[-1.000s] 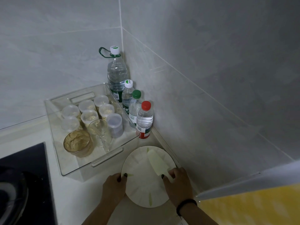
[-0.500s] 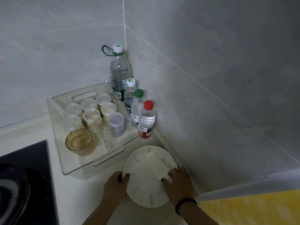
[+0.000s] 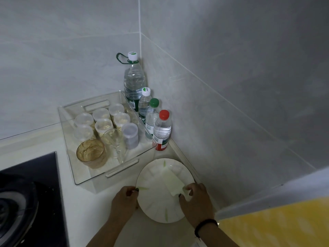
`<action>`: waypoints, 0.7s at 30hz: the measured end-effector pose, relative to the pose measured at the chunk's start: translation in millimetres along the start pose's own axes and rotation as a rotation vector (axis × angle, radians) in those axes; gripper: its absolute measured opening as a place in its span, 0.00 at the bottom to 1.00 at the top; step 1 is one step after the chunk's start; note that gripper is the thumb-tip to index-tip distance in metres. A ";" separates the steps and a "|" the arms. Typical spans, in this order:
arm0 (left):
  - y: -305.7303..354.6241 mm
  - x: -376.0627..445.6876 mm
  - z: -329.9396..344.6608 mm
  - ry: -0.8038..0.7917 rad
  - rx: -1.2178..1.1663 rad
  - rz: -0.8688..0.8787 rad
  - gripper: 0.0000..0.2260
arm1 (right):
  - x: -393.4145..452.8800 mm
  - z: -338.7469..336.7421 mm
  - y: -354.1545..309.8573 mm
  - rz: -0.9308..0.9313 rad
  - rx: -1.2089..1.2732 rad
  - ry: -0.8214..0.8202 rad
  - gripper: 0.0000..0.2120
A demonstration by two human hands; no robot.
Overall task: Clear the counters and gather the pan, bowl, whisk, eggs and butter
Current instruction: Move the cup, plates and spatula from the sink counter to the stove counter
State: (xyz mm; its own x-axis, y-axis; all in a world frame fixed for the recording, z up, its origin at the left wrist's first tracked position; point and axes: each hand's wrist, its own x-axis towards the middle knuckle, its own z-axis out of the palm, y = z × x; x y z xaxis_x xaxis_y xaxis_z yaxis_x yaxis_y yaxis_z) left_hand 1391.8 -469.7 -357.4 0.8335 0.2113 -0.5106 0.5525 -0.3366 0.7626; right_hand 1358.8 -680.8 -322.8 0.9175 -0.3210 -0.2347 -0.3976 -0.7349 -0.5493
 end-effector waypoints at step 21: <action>-0.2 -101.7 -37.7 0.272 -0.295 0.010 0.07 | -7.3 -9.3 -34.5 -0.370 0.481 -0.078 0.14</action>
State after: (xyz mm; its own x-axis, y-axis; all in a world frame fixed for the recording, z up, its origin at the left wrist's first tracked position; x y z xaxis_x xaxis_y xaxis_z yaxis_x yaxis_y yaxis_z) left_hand 1307.4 -456.5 -290.6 0.7892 0.4581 -0.4090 0.4907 -0.0699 0.8685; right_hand 1365.7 -658.7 -294.8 0.9993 -0.0378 -0.0068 -0.0225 -0.4316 -0.9018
